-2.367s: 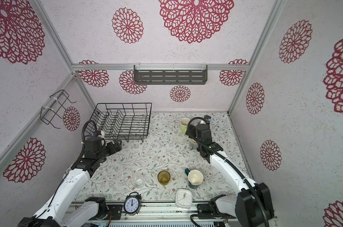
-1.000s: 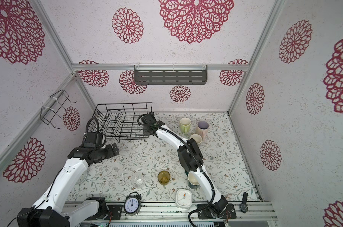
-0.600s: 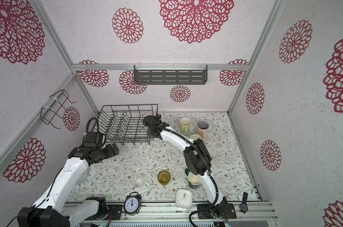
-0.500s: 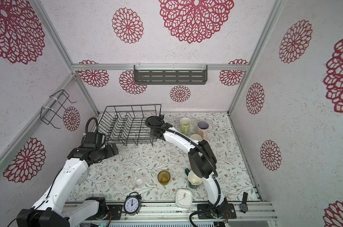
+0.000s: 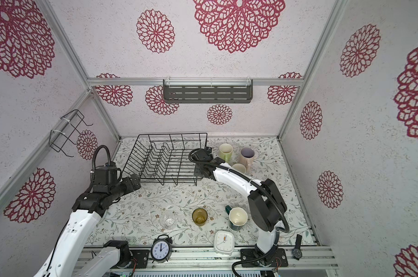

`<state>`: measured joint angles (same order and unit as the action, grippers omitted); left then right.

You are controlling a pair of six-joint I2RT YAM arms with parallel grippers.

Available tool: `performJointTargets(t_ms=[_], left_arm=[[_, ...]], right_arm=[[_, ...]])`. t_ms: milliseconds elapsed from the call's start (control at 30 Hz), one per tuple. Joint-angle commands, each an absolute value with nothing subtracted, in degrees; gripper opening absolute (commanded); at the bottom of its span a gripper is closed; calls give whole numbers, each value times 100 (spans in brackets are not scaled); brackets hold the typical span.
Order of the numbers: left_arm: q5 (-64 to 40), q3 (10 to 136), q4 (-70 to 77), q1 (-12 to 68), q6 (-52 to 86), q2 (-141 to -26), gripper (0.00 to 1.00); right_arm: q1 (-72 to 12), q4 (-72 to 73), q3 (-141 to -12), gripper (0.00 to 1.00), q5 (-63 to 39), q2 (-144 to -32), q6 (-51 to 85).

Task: Load cups into a dish rack
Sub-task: Move the dish rack to the top-center of the table.

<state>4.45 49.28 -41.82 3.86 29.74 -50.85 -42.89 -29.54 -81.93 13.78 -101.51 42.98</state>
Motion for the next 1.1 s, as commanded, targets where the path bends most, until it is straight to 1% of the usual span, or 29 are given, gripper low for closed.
performJointTargets(t_ms=[0, 167, 300, 433, 633, 800, 1067], left_arm=[[422, 4852, -3852, 369, 2919, -4992, 97], [357, 4869, -3906, 378, 2959, -5096, 97], [417, 4874, -3953, 469, 2970, -5122, 97], [521, 4883, -3983, 518, 2960, -5115, 97], [577, 4878, -4003, 544, 2966, -5124, 97], [567, 4887, -4019, 589, 2961, -5166, 97], [470, 4803, -4052, 712, 3125, -5186, 97]], right_arm=[[-4314, -3409, -8024, 0, 1384, -9675, 3307], [-4205, -3473, -7687, 0, 1286, -9493, 3029], [-4114, -3520, -7426, 0, 1589, -9332, 2935], [-4087, -3516, -7113, 0, 1606, -9062, 2788], [-4069, -3551, -6681, 0, 1984, -8795, 2889], [-4069, -3583, -6437, 0, 1991, -8627, 2895], [-4060, -3612, -6203, 8, 1906, -8575, 3029]])
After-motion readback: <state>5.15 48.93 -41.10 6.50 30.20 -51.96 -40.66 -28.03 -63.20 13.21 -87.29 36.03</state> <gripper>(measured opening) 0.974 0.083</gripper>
